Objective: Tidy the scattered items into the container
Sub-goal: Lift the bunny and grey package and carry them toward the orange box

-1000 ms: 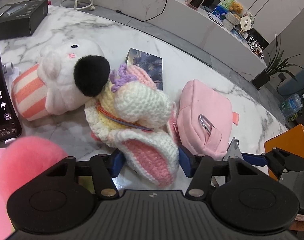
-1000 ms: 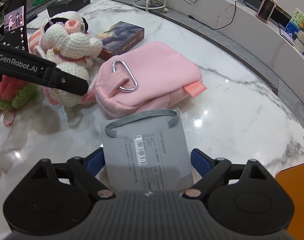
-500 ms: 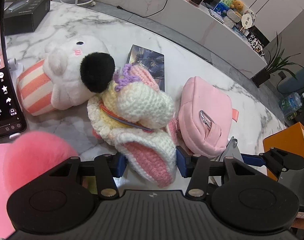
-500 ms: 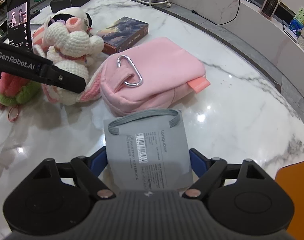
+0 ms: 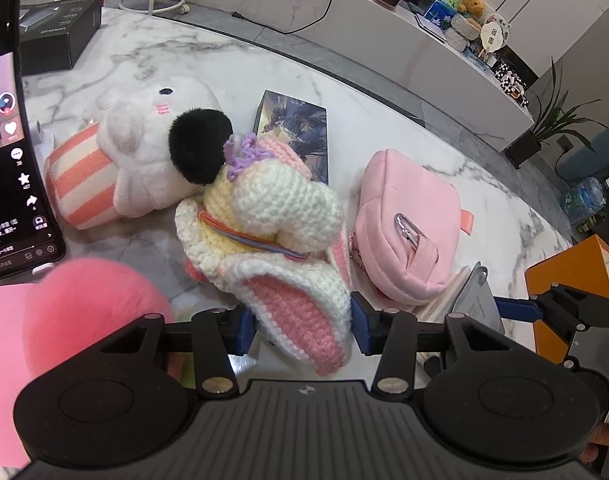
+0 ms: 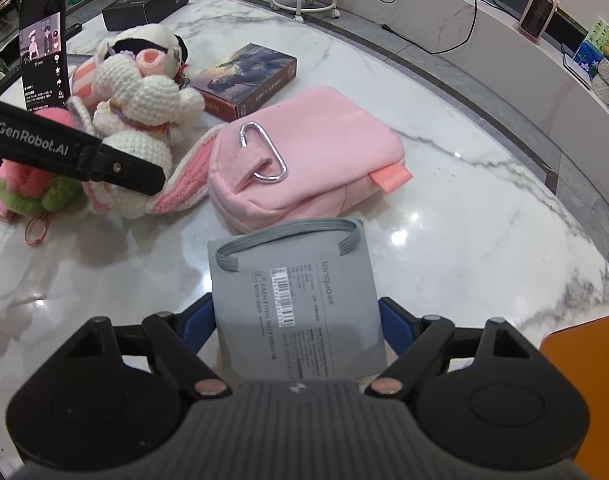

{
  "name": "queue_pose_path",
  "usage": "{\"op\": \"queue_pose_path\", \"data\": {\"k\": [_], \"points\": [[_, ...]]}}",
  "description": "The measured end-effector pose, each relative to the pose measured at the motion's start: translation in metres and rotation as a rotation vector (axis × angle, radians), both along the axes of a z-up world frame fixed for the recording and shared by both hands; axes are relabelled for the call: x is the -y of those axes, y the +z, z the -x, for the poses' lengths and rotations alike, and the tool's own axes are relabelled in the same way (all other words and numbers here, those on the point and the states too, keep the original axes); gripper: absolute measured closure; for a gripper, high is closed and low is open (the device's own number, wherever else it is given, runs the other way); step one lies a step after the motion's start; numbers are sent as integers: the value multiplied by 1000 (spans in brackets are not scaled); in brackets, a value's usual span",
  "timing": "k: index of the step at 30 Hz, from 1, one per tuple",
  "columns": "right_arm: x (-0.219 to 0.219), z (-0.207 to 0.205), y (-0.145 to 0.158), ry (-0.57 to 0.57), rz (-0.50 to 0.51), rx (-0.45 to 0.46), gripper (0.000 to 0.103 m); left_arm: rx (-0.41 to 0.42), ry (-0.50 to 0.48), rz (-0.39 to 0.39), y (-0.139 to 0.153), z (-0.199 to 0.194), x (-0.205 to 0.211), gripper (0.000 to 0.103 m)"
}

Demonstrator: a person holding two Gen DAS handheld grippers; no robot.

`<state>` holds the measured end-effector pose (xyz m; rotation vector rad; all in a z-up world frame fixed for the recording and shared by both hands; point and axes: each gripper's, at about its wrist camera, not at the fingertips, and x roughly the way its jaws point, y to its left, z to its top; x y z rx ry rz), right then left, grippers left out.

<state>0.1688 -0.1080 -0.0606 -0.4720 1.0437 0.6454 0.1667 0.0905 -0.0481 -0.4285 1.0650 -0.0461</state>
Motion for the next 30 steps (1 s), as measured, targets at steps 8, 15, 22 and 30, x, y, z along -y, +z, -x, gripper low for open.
{"op": "queue_pose_path", "data": {"k": [8, 15, 22, 30], "points": [[3, 11, 19, -5, -2, 25, 17, 25, -4, 2, 19, 14, -1, 49], [9, 27, 48, -5, -5, 64, 17, 96, -14, 1, 48, 31, 8, 49], [26, 46, 83, -13, -4, 113, 17, 132, -29, -30, 71, 40, 19, 49], [51, 59, 124, -31, -4, 181, 17, 181, -37, -45, 106, 49, 29, 49]]}}
